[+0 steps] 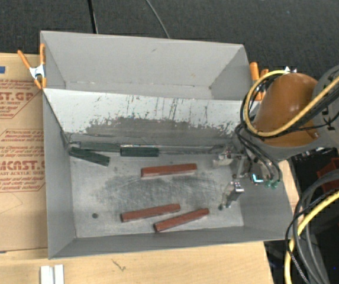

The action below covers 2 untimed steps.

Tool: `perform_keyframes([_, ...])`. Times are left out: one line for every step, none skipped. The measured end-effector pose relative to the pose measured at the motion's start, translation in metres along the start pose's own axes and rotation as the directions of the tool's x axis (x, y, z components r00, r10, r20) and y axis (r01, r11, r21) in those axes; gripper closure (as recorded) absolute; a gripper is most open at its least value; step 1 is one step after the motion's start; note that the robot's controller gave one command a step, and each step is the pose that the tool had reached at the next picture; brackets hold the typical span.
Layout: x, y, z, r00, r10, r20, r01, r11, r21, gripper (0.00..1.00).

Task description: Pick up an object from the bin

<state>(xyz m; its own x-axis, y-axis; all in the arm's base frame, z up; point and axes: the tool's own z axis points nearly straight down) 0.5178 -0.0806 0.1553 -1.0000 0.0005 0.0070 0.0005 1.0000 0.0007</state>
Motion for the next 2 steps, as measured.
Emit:
perform_keyframes([-0.002,0.0,-0.004,1.0,-0.001,0.008,0.001,1.0,0.001,0.0])
perform_keyframes([0.033,-0.014,0.082,0.999,-0.042,0.01,0.042,0.999,0.002,1.0])
